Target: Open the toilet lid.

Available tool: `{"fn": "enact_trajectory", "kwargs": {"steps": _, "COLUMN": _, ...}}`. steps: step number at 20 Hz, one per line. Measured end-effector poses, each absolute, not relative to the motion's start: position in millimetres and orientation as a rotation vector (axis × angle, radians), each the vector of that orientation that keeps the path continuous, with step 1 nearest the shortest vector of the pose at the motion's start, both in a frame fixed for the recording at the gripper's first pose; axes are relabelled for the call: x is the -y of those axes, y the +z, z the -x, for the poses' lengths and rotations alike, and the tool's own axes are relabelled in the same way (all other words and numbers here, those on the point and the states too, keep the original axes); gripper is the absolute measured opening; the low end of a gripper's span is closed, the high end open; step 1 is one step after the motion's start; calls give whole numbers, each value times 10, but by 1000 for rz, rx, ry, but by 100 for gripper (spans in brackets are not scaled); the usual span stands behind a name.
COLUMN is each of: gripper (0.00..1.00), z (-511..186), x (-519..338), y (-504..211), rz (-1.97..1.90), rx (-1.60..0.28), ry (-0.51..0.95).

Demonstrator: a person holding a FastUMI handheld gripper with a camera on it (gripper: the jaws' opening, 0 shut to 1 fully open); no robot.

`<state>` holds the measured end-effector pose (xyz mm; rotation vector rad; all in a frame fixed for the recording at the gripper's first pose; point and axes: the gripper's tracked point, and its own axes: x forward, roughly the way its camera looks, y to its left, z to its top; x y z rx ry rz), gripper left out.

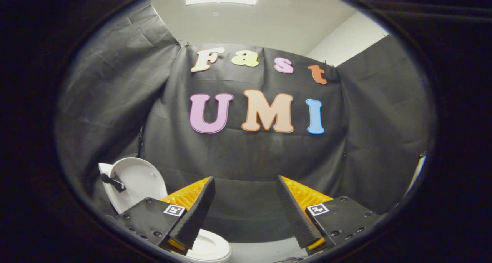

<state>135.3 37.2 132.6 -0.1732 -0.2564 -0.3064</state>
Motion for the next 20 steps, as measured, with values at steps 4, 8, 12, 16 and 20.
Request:
{"fn": "enact_trajectory", "kwargs": {"steps": 4, "gripper": 98, "z": -1188, "x": -175, "y": 1504, "rz": 209, "rx": 301, "ry": -354}}
{"fn": "enact_trajectory", "kwargs": {"steps": 8, "gripper": 97, "z": -1123, "x": -76, "y": 1403, "rz": 212, "rx": 263, "ry": -353}}
{"fn": "enact_trajectory", "kwargs": {"steps": 12, "gripper": 95, "z": -945, "x": 8, "y": 1195, "rz": 154, "rx": 216, "ry": -286}}
{"fn": "enact_trajectory", "kwargs": {"steps": 16, "gripper": 95, "z": -852, "x": 6, "y": 1014, "rz": 119, "rx": 182, "ry": -204}}
{"fn": "enact_trajectory", "kwargs": {"steps": 20, "gripper": 95, "z": -761, "x": 91, "y": 726, "rz": 125, "rx": 125, "ry": -176}}
